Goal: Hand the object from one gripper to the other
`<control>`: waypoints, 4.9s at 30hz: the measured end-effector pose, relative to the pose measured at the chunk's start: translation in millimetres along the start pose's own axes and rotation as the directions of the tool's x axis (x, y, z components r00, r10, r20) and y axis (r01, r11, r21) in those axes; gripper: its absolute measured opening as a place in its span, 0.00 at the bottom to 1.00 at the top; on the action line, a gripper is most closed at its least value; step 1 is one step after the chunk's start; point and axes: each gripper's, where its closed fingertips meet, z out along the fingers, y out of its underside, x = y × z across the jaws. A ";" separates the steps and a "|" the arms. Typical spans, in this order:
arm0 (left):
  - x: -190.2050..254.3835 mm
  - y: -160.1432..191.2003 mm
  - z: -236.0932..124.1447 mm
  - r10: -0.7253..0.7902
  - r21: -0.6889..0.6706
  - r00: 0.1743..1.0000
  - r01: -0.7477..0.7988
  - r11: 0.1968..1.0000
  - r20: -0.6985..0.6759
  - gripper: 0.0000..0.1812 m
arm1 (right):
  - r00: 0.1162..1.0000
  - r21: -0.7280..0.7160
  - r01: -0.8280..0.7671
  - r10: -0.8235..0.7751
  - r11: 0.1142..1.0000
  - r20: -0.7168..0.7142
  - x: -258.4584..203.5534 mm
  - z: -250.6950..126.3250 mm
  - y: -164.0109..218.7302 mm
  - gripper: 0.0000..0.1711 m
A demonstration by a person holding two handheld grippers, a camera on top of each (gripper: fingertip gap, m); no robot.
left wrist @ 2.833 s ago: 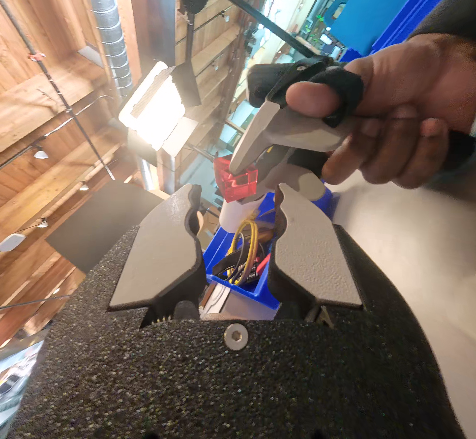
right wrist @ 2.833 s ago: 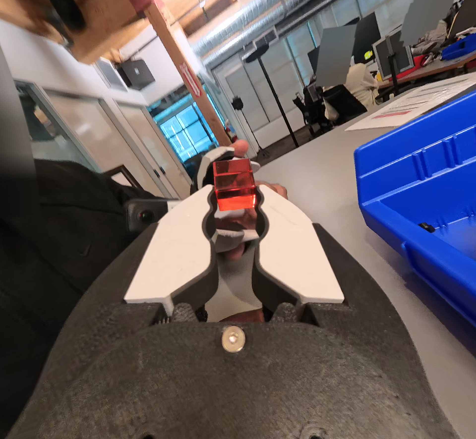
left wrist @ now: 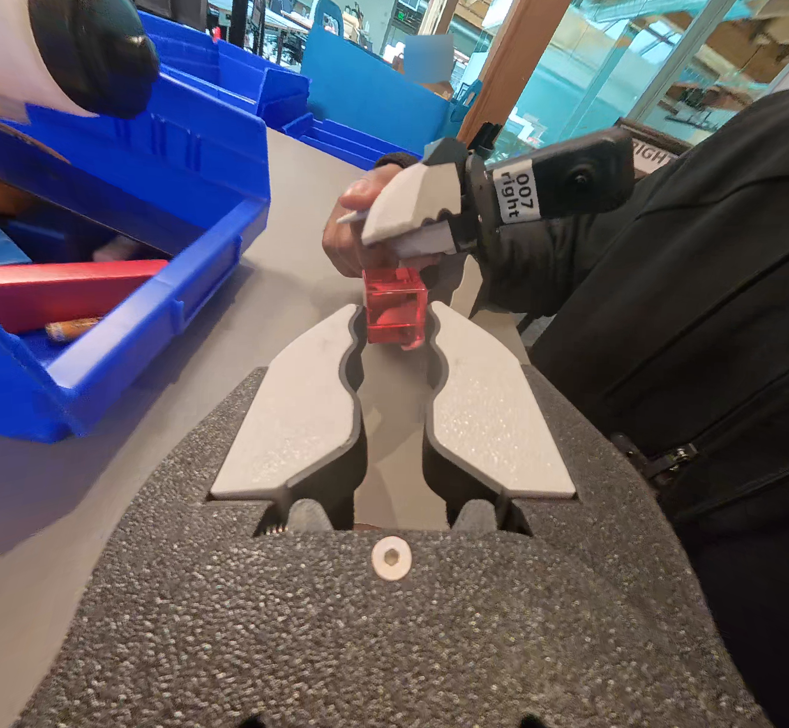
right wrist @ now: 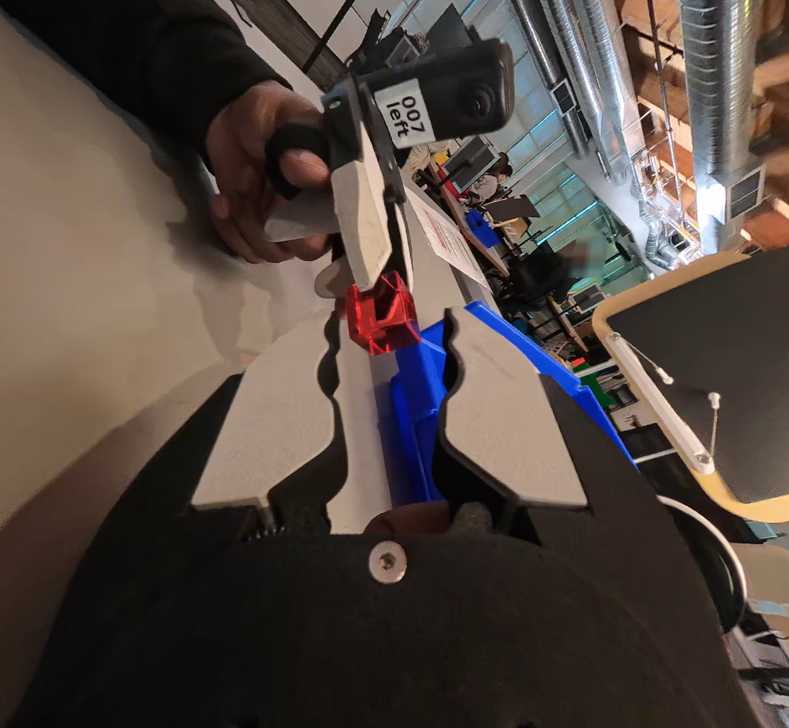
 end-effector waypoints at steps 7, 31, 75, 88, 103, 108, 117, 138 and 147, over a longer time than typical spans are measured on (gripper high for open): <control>-4.2 -20.2 -7.9 0.177 0.111 0.980 -0.187 0.976 0.093 0.20 | 0.977 -0.024 -0.210 0.211 0.977 0.025 7.9 1.4 8.5 0.17; -4.4 7.8 -1.8 0.509 -0.141 0.848 -0.491 0.859 0.148 0.15 | 0.800 0.011 -0.559 0.536 0.829 0.269 -2.8 -3.1 -0.9 0.22; 17.7 -4.0 -2.0 0.502 0.017 0.862 -0.504 0.863 0.074 0.19 | 0.713 0.010 -0.642 0.593 0.767 0.374 -10.7 -6.1 -12.5 0.17; 13.6 -4.1 0.9 0.495 -0.001 0.863 -0.498 0.867 0.104 0.19 | 0.646 0.057 -0.727 0.654 0.684 0.393 -0.8 -7.9 -19.1 0.16; -4.9 -8.8 -5.2 -0.069 0.061 0.997 0.067 0.996 0.028 0.15 | 0.996 -0.001 -0.087 0.087 0.996 -0.019 16.8 -4.9 8.5 0.36; 6.3 4.1 4.1 -0.135 -0.005 0.989 0.135 0.991 -0.051 0.15 | 0.999 0.009 -0.043 0.043 0.999 0.006 4.8 -1.8 4.7 0.23; -2.7 -12.8 -6.9 0.521 -0.055 0.825 -0.523 0.851 0.219 0.26 | 0.877 -0.057 -0.458 0.461 0.887 0.133 8.2 0.8 18.0 0.16; -4.1 11.0 3.5 0.979 -0.434 0.020 -0.894 0.108 0.202 0.16 | 0.405 -0.263 -0.798 0.805 0.542 0.433 -27.3 -1.2 3.9 0.17; -23.9 1.8 -4.1 0.593 -0.238 0.738 -0.543 0.805 0.321 0.16 | 0.858 -0.048 -0.491 0.493 0.870 0.145 12.3 -1.6 17.0 0.27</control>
